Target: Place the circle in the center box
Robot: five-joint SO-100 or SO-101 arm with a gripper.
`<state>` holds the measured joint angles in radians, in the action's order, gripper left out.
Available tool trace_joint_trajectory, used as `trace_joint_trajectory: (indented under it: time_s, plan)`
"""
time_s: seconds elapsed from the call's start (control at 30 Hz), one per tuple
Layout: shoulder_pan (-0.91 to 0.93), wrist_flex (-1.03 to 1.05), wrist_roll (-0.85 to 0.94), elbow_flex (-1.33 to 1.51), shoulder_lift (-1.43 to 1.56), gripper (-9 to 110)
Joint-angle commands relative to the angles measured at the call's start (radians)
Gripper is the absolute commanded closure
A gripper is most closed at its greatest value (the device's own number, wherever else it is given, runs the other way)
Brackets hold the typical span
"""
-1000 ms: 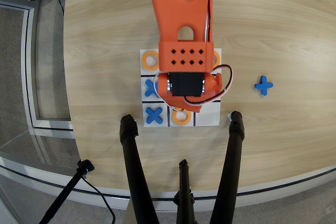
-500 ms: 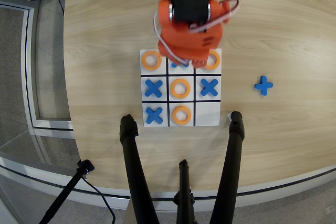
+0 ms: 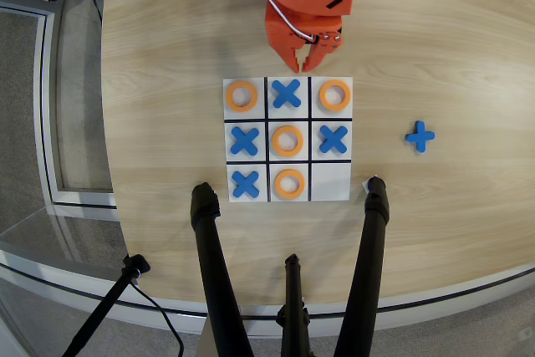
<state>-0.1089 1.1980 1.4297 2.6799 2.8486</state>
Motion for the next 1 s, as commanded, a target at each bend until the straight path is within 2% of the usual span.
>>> trace_joint_trajectory:
  time_s: [0.0,0.37,0.63,0.83,0.97]
  plan:
    - [-0.029,-0.012,0.008,0.115,0.121,102]
    - [-0.032,0.029,0.051,0.506,0.503,102]
    - [0.037,0.055,0.064,0.523,0.509,102]
    - [0.307,0.075,0.066,0.523,0.508,101]
    - [0.641,0.100,0.058,0.523,0.517,101]
